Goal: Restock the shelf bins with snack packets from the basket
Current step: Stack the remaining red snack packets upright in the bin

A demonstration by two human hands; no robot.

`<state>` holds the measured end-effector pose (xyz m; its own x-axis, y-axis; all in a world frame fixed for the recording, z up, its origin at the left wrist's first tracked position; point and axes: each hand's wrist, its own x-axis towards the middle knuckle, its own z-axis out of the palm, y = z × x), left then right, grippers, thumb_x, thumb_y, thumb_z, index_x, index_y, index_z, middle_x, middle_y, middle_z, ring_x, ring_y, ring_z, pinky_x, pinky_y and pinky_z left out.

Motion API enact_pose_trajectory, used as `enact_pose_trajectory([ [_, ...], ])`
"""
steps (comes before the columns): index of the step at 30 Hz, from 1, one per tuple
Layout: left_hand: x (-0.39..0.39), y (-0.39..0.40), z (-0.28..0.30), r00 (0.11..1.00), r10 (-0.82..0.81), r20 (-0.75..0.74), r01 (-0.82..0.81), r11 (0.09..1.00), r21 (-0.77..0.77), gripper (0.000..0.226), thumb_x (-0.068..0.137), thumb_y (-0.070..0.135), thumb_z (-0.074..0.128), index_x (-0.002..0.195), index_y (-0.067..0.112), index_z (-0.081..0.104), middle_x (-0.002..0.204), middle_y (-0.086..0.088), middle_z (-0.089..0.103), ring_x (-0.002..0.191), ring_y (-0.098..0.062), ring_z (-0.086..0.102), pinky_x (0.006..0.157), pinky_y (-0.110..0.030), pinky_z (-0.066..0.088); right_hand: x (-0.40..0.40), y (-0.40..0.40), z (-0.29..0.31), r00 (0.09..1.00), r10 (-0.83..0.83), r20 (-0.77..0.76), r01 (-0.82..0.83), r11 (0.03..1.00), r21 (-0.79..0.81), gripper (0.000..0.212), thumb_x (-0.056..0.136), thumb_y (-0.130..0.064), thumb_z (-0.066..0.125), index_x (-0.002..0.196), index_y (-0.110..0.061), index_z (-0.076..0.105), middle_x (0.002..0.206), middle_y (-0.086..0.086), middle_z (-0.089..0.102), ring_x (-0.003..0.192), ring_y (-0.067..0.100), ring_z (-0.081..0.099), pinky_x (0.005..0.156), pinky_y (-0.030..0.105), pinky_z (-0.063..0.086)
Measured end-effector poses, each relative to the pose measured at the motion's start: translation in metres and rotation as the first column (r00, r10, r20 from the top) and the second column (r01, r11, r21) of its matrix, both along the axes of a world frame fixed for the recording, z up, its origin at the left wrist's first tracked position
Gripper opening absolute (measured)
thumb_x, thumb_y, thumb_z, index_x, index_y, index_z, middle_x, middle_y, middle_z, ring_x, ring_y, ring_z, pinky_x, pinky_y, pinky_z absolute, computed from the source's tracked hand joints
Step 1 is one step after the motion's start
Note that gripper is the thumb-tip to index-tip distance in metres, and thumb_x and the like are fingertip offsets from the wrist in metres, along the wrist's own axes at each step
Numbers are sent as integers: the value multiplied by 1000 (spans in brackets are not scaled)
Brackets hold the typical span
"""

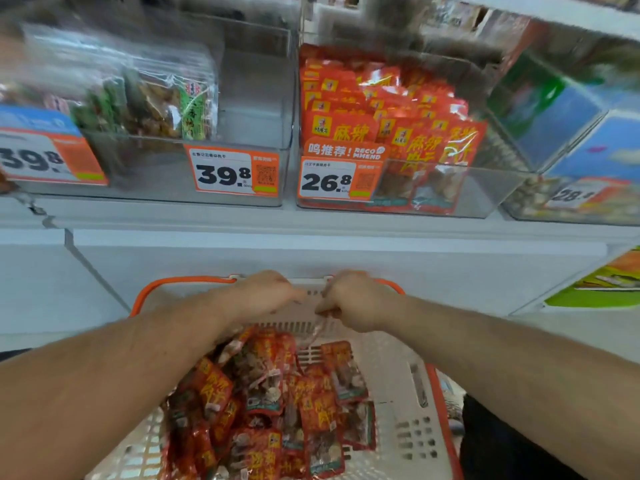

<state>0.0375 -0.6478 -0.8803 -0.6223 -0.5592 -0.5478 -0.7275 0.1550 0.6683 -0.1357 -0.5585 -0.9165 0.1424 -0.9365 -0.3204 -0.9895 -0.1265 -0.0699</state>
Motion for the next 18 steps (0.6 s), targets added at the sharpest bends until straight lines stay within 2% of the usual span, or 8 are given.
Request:
enact_pose_trajectory([
  [3, 6, 11, 11, 999, 34, -4, -31, 943, 331, 40, 75, 37, 71, 110, 17, 68, 103, 0, 66, 95, -17, 59, 82, -31, 45, 0, -4, 44, 981, 193, 22, -184, 961, -208, 29, 82, -9, 65, 102, -26, 78, 82, 6, 69, 80, 32, 62, 69, 41, 50],
  [6, 5, 21, 19, 968, 141, -206, 32, 748, 663, 26, 68, 22, 67, 93, 17, 74, 87, 0, 71, 85, -19, 63, 87, -33, 44, 3, 0, 81, 959, 278, 58, -238, 899, -368, 32, 75, -9, 56, 92, -23, 80, 90, 9, 71, 86, 33, 63, 78, 41, 52],
  [8, 1, 26, 24, 905, 287, -315, 31, 693, 720, 21, 75, 12, 63, 93, 13, 72, 93, -6, 73, 84, -20, 69, 77, -30, 53, 1, 5, 98, 958, 273, 83, -202, 854, -480, 44, 71, -8, 43, 91, -22, 80, 97, 5, 73, 88, 31, 65, 81, 40, 53],
  [10, -2, 29, 26, 841, 387, -378, -39, 741, 671, 23, 79, 3, 63, 100, 11, 69, 99, -12, 74, 87, -24, 71, 76, -35, 58, -7, 12, 109, 972, 192, 134, -79, 808, -584, 51, 67, -4, 40, 93, -22, 80, 104, 2, 74, 93, 31, 65, 85, 42, 53],
  [12, -3, 28, 26, 826, 373, -422, -120, 848, 516, 30, 81, 0, 69, 108, 12, 68, 105, -13, 74, 98, -29, 70, 93, -47, 53, -17, 18, 120, 977, 87, 195, 69, 734, -676, 58, 62, 5, 43, 102, -20, 78, 113, 1, 72, 102, 32, 62, 90, 47, 49],
  [14, -4, 28, 30, 830, 311, -463, -155, 926, 344, 36, 76, 3, 77, 109, 14, 67, 105, -9, 74, 101, -29, 70, 100, -52, 49, -23, 25, 136, 952, -3, 306, 230, 666, -709, 62, 63, 8, 43, 110, -16, 75, 113, -2, 70, 103, 20, 59, 91, 36, 45],
  [16, -10, 28, 42, 829, 250, -500, -178, 966, 187, 39, 74, 5, 82, 108, 19, 67, 100, -1, 76, 96, -23, 72, 97, -49, 51, -24, 33, 155, 820, -121, 559, 502, 621, -602, 48, 75, 9, 53, 107, -22, 71, 99, -16, 66, 89, -3, 55, 83, 15, 41],
  [18, -20, 28, 58, 816, 181, -549, -178, 982, 60, 40, 75, 6, 82, 107, 24, 66, 97, 4, 76, 92, -17, 72, 94, -46, 53, -23, 38, 166, 593, -189, 783, 678, 641, -360, 33, 82, 2, 69, 101, -26, 65, 88, -22, 62, 78, -7, 58, 72, 9, 42],
])
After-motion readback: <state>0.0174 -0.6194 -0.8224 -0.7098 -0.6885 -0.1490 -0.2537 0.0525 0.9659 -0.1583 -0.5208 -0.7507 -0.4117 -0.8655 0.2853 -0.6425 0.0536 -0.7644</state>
